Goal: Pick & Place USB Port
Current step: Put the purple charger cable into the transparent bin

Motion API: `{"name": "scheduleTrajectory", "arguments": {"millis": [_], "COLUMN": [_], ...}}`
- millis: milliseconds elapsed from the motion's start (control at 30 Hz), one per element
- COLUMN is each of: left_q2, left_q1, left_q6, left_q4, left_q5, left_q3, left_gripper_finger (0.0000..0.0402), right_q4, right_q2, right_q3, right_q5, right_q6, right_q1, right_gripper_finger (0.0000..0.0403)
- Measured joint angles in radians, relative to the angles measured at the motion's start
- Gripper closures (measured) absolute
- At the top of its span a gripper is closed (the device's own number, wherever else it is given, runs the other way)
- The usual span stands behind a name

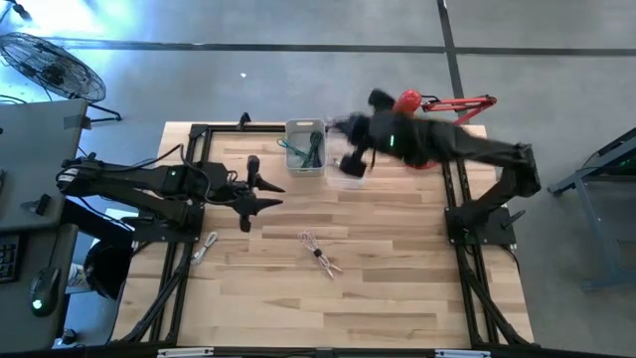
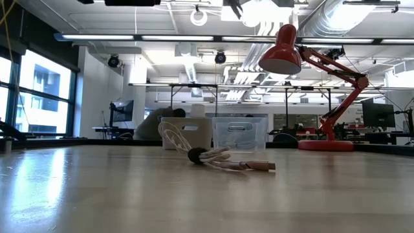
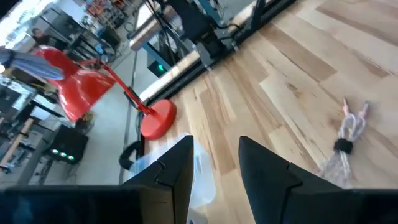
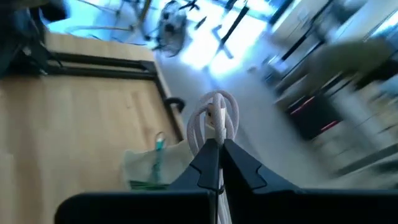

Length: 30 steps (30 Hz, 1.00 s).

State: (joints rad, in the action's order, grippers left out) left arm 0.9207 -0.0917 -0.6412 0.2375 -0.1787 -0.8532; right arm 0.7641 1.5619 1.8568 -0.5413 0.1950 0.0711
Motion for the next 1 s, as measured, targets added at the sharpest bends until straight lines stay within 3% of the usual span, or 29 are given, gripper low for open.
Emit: {"name": "scheduleTrajectory", "arguments": {"millis": [100, 267, 400, 700, 1000], "left_q2": [0.0, 0.0, 0.0, 0.0, 0.0], "left_q1": [0.0, 0.0, 0.0, 0.0, 0.0], "left_q6": [0.014, 0.017, 0.012, -0.006, -0.008], "left_q4": [0.038, 0.076, 0.081, 0.08, 0.08], "left_q5": [0.0, 0.0, 0.0, -0.042, -0.043], "left_q3": [0.0, 0.0, 0.0, 0.0, 0.001], "left_gripper_finger": [0.0278, 0.0278, 0.0278, 0.0278, 0.0278], "right_q4": [0.065, 0.079, -0.015, -0.09, -0.096], "right_q2": [-0.001, -0.001, 0.0, 0.0, 0.0], "right_q3": [0.022, -0.051, -0.154, -0.291, -0.323], "right_q5": [0.154, 0.188, 0.273, 0.294, 0.314], "right_q6": [-0.08, -0.089, -0.089, -0.1, -0.109], "right_q1": [0.096, 0.174, 0.194, 0.248, 0.263], "right_gripper_finger": [0.0402, 0.0402, 0.0402, 0.0402, 0.0402]}}
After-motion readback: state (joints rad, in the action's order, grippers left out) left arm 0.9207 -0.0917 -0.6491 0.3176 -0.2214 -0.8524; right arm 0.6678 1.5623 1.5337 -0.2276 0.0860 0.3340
